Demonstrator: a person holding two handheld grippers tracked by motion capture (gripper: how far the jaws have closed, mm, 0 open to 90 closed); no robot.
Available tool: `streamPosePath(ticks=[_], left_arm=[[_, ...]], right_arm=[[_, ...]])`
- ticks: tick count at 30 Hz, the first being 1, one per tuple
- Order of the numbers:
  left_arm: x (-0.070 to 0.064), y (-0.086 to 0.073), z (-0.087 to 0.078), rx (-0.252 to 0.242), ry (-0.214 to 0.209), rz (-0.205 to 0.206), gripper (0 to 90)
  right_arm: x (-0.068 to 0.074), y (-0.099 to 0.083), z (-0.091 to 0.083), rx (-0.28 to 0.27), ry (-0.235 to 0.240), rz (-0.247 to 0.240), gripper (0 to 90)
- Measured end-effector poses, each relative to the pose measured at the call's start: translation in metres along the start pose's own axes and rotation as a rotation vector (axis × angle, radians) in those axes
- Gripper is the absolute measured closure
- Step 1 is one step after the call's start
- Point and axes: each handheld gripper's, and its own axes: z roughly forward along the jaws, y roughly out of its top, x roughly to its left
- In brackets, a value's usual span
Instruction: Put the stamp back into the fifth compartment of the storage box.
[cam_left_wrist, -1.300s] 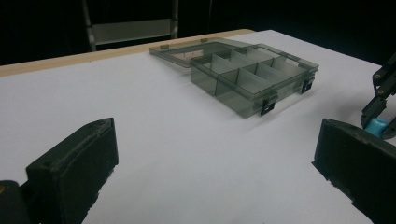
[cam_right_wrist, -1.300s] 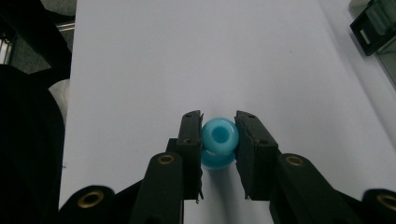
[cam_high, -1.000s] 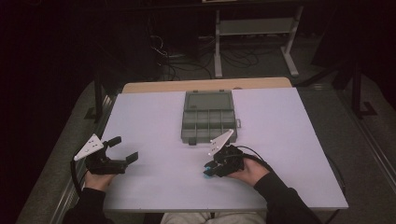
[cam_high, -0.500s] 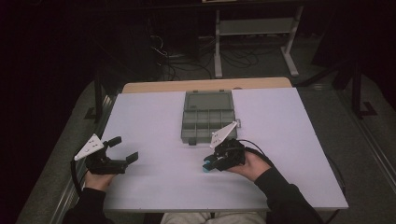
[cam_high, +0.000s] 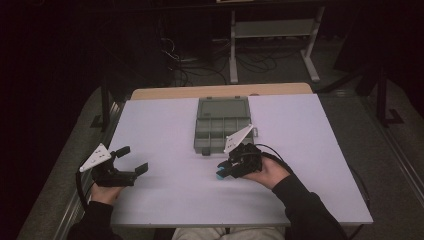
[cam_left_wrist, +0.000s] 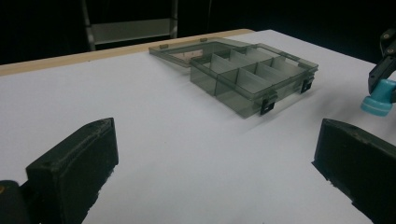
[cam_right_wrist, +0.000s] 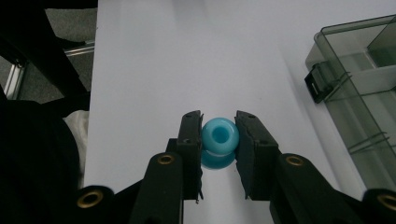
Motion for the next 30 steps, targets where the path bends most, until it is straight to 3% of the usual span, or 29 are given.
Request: streamPosePath(ticks=[30], left_arm=[[0.0,0.0,0.0,0.0,-0.002,0.0,0.0]], right_arm=[[-0.025,0.03,-0.006,-0.034,-0.014,0.022,71.0]])
